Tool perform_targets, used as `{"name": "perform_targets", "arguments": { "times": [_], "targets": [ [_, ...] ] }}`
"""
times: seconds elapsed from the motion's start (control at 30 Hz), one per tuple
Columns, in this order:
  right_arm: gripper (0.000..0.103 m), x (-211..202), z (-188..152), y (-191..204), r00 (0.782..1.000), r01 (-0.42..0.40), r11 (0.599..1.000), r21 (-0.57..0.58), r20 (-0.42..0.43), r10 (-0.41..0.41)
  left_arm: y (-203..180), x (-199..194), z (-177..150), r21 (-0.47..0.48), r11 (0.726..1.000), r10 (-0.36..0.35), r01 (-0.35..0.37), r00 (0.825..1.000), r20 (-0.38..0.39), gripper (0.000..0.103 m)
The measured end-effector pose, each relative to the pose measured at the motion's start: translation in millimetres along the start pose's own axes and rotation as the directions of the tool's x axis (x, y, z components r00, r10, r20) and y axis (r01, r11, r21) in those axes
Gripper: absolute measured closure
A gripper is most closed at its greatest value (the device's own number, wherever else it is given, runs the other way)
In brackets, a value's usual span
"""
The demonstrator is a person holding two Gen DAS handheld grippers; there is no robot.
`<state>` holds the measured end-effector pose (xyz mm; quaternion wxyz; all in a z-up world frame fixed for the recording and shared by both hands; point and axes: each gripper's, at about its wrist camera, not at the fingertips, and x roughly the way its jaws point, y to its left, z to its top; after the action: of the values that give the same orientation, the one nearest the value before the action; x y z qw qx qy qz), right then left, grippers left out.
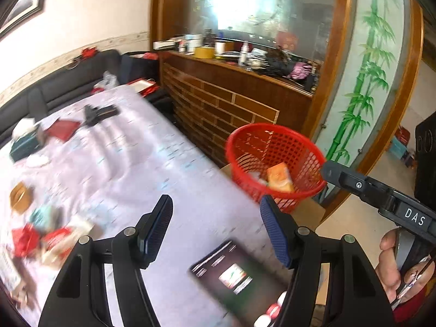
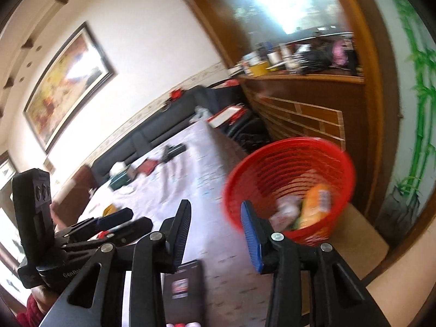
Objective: Collect trash
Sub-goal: 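Move both open tools back over the remaining trash on the table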
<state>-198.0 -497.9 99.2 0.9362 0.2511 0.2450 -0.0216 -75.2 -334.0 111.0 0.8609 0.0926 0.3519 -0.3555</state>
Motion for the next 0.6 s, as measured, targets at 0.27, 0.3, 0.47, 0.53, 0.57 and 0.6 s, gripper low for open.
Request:
{"name": "perform_targets", "arguments": {
  "times": [0.27,0.3,0.47,0.53,0.57,0.6],
  "targets": [
    [0.055,29.2,-25.9,70.7,0.993,-0.079,0.991,-0.11,-0.091,0.069,79.2,-51.3,-43.8,-0.143,0.984,0.105,-0.101,0.994,0.015,0.038],
    [0.054,32.3,-28.5,75.6,0.993,-0.083,0.989,-0.119,-0.099,0.071,90.0,-58.2,-49.8,-0.164,0.98,0.121,-0.116,0.992,0.02,0.038],
    [0.053,45.8,-39.3,99.0,0.986,-0.112,0.981,-0.159,-0.141,0.089,160.1,-95.4,-79.6,-0.3,0.929,0.232,-0.217,0.973,0.015,0.038],
    [0.052,51.3,-43.8,106.6,0.983,-0.122,0.977,-0.174,-0.157,0.095,194.7,-110.9,-92.8,-0.366,0.889,0.296,-0.276,0.955,0.001,0.038],
    [0.052,52.9,-45.4,108.7,0.982,-0.126,0.976,-0.179,-0.164,0.097,206.8,-115.6,-97.0,-0.392,0.871,0.318,-0.295,0.948,-0.006,0.038],
    [0.052,55.4,-47.5,111.7,0.98,-0.131,0.974,-0.187,-0.174,0.098,228.0,-123.9,-104.1,-0.439,0.838,0.352,-0.324,0.936,-0.018,0.038]
  ]
}}
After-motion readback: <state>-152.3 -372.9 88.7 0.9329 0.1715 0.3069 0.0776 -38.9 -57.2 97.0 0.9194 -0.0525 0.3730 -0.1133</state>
